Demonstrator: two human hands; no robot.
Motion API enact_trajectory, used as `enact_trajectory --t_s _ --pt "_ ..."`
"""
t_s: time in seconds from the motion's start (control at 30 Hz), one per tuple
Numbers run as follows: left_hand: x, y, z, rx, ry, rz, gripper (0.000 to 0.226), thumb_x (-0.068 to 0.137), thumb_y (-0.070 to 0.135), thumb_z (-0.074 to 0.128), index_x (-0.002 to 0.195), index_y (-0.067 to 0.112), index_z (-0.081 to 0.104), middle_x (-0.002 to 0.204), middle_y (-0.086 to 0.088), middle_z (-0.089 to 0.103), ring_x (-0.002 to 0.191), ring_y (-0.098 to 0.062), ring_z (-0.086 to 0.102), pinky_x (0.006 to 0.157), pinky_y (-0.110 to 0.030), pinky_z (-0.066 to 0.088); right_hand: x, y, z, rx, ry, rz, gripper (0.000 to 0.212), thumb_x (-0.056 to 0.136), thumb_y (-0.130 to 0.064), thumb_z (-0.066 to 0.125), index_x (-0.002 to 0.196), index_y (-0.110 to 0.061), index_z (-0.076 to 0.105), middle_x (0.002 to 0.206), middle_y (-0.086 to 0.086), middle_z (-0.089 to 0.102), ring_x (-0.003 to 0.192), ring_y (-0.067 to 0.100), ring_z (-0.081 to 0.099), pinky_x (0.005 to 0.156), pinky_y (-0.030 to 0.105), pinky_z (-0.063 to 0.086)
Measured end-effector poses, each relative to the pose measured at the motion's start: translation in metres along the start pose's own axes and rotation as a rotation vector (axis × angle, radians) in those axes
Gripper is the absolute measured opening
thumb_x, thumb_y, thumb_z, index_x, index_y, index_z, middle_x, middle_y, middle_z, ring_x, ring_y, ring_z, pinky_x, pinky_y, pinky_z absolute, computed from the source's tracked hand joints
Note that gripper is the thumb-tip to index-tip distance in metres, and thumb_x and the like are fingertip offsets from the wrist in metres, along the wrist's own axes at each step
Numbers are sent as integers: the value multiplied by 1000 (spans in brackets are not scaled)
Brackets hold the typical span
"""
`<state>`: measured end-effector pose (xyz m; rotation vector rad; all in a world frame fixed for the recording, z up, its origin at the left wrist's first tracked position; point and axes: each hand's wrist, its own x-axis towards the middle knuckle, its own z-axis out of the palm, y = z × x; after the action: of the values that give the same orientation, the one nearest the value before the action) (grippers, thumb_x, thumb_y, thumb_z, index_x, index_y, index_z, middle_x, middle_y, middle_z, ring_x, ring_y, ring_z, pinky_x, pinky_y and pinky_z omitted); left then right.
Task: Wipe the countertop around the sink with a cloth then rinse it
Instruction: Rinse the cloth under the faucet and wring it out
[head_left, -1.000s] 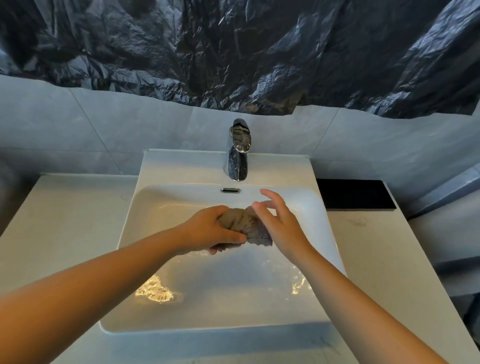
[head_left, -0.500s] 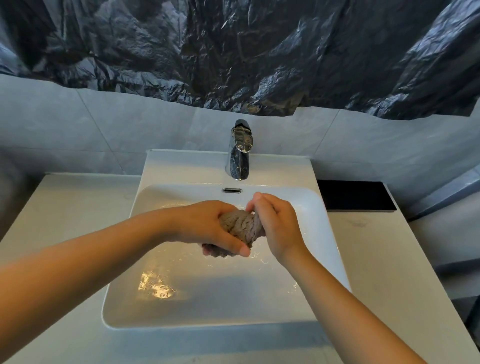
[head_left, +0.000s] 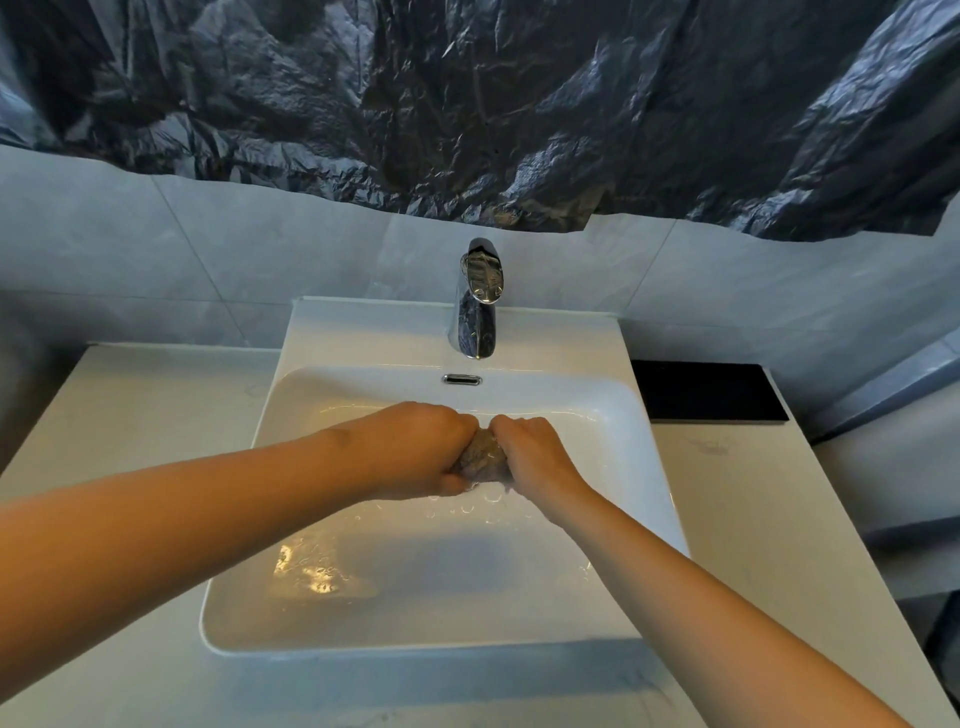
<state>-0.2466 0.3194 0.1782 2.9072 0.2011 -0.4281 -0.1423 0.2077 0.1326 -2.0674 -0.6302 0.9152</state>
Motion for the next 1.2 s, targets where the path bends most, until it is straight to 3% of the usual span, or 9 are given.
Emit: enact_trajectory --t_s 0.17,0.3,0.43,0.53,0.63,0.77,0.87,1.0,1.2 --pt "6 0 15 -12 90 36 35 90 39 56 113 14 48 95 -3 61 72 -16 49 63 -25 38 1 -1 -8 101 -146 257 29 87 -26 39 61 -12 40 39 0 36 40 15 27 46 22 21" --pt "6 -3 10 -374 129 -40 32 85 40 65 105 18 52 86 2 59 69 -11 56 57 -23 47 -4 -10 -24 2 -58 91 45 94 -47 36 80 -10 57 58 6 56 39 12 41 40 20 33" --pt "0 -8 4 -1196 -159 -177 42 85 41 65 100 4 54 76 -7 59 57 -15 53 48 -21 45 -25 8 -38 70 159 -321 46 93 -58 36 133 -35 39 109 -7 59 69 8 61 55 16 48" --pt "-7 -15 5 -1660 -503 -141 43 89 44 56 109 7 52 75 -3 52 54 -7 43 42 -13 37 -38 28 -33 -47 318 -678 50 92 -53 36 137 -31 38 135 -10 47 110 5 55 78 13 50" --pt "-5 -16 7 -1769 -847 19 50 87 49 56 113 7 52 73 1 49 48 -4 41 40 -8 35 -40 27 -21 -66 360 -883 49 96 -49 33 130 -17 48 130 1 52 115 8 54 89 14 48" --pt "-2 -14 1 -1751 -1022 61 46 85 49 60 108 10 54 67 6 45 42 -2 37 37 -8 30 -33 9 -18 -37 479 -1003 43 97 -32 40 97 -2 70 87 7 69 82 5 62 71 12 48" --pt "-4 -11 -9 -1527 -878 -26 34 88 42 58 103 12 55 66 5 40 44 -2 30 38 -10 23 -26 5 -19 -52 442 -965 39 93 -23 40 79 -6 72 74 1 69 70 7 63 61 14 49" --pt "-3 4 -11 -1106 -589 -138 26 91 37 57 88 11 54 62 2 45 47 -8 33 45 -18 26 -18 8 -20 -60 216 -712 46 90 -34 35 67 -10 67 60 1 62 58 16 58 48 29 49" --pt "7 17 15 -496 -281 -154 45 91 50 50 97 7 61 73 -1 56 65 -13 51 63 -25 42 -13 21 -15 -186 78 -441 40 98 -29 40 63 -22 59 58 -4 52 62 13 55 58 24 47"
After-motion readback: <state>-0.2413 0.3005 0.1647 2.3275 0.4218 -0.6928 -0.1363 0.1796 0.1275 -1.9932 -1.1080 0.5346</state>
